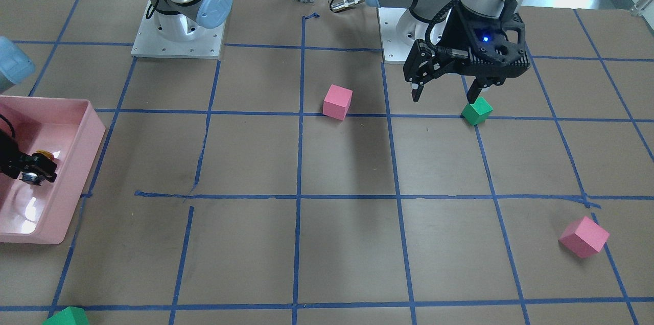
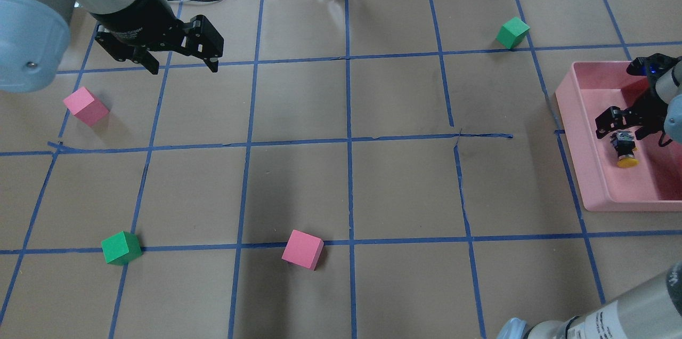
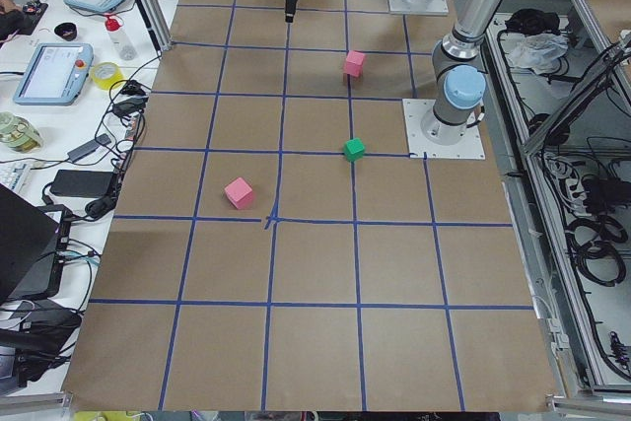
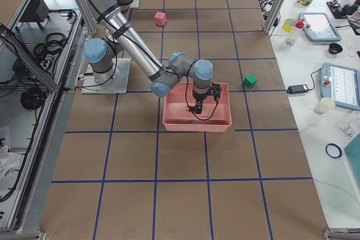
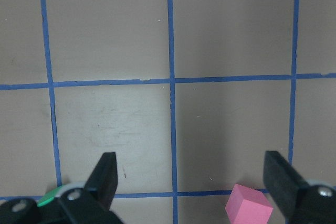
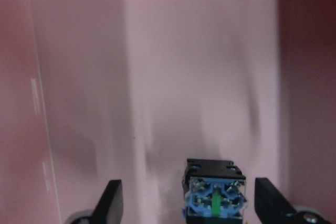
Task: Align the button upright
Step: 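Lower the right gripper into the bin around the button switch, then close the right gripper on the button switch body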
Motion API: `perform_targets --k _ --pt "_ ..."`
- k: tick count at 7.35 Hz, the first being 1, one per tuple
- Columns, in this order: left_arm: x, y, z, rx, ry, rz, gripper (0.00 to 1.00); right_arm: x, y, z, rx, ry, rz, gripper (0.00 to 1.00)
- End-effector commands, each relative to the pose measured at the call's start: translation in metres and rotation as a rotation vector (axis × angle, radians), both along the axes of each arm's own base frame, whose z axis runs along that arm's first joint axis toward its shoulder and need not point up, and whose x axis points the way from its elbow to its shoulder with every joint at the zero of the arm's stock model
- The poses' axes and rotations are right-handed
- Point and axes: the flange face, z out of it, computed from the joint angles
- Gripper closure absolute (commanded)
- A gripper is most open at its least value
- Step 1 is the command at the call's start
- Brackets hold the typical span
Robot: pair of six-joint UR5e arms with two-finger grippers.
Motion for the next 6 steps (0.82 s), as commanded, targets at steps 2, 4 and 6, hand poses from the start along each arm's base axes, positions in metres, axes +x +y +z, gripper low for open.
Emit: perform_targets --k 2,4,6 --pt "0.0 0.0 0.0 0.0 0.0 0.0 0.0 0.0 0.001 0.0 0.006 0.004 0.029 0.67" --pt "0.0 0.0 0.0 0.0 0.0 0.0 0.0 0.0 0.001 0.003 0.005 0.009 0.03 0.89" --pt "0.0 0.0 0.0 0.0 0.0 0.0 0.0 -0.003 -0.001 0.012 -0.006 0.022 0.048 0.96"
